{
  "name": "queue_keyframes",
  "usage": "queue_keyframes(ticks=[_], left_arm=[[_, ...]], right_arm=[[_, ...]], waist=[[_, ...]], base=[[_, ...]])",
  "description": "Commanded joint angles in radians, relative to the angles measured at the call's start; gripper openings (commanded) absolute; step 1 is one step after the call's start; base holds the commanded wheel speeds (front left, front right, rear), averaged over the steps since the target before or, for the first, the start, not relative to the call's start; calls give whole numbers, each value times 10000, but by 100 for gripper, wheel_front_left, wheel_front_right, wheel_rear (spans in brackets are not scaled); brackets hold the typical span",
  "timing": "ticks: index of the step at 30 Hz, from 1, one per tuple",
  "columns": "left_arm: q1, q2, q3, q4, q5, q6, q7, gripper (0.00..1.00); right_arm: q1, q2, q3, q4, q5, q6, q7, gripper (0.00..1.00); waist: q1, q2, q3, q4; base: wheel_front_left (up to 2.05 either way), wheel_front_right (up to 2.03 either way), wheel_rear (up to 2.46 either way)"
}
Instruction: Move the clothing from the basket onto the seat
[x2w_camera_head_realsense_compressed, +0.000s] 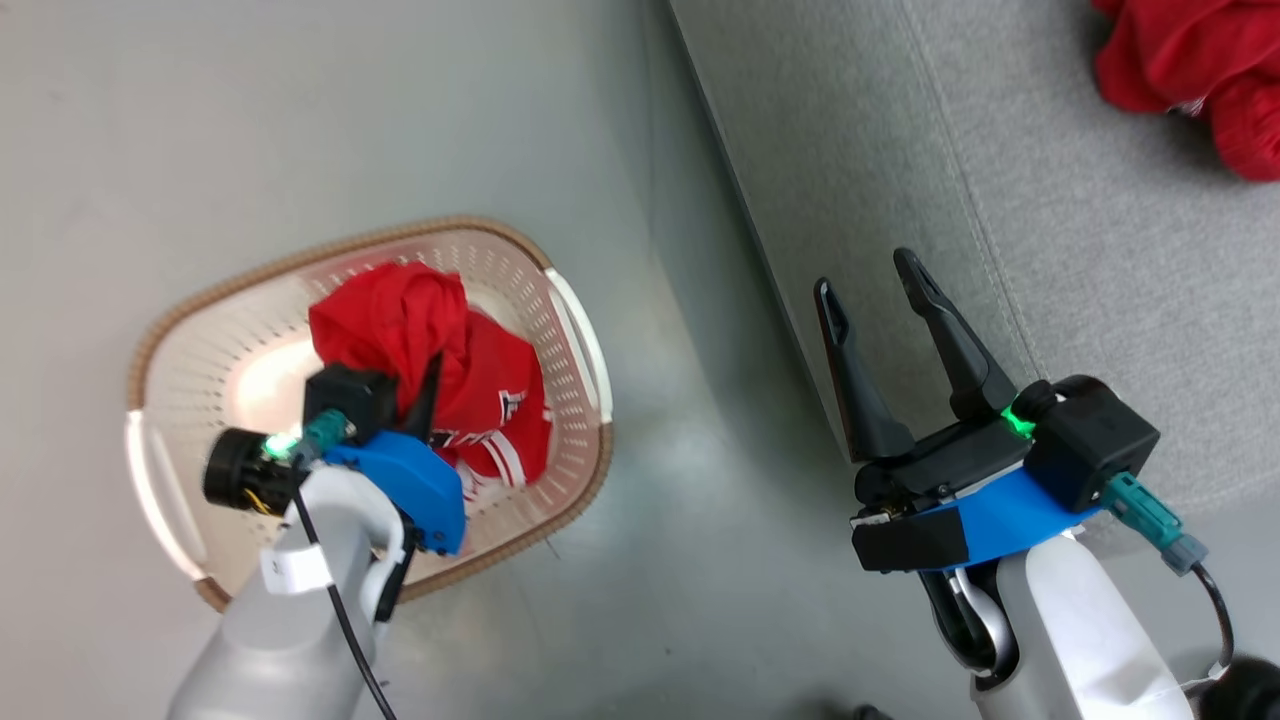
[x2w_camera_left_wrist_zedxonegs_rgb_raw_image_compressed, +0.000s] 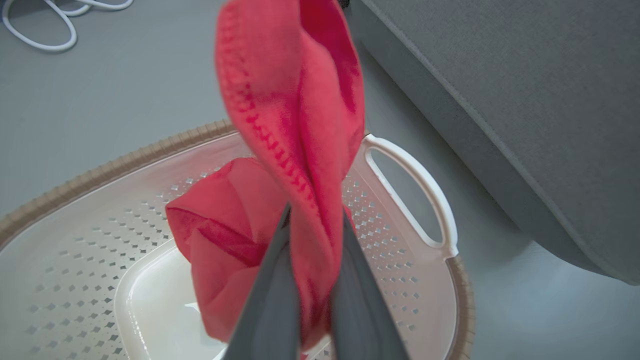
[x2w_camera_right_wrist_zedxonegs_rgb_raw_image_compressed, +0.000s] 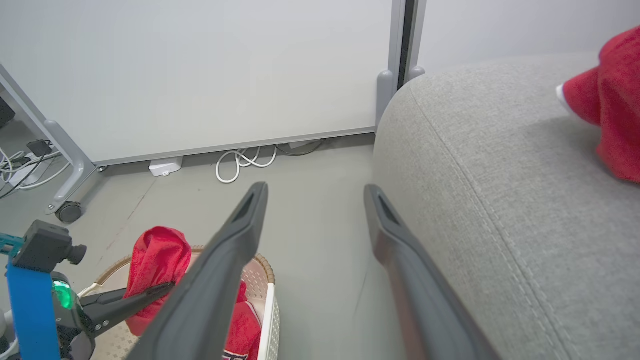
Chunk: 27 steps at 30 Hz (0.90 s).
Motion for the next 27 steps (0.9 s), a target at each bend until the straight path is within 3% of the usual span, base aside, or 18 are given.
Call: queue_keyframes(ticks=[1, 14, 27], left_arm=[[272, -105, 98, -183, 68, -29, -27, 0], [1628, -764, 435, -1380, 467, -298, -27, 0], [1654, -1086, -587, -1989, 375, -332, -27, 0]], right_arm=[[136, 4, -12, 88, -115, 1, -37, 100], [844, 3, -49, 519, -402, 1, 222, 100], [1693, 3, -108, 472, -393, 1, 643, 100]], waist=[[1, 0, -936, 526], [1, 0, -3224, 1523], [1, 0, -4962, 2371]], base=[[0, 0, 0], [0, 0, 0], [0, 0, 0]])
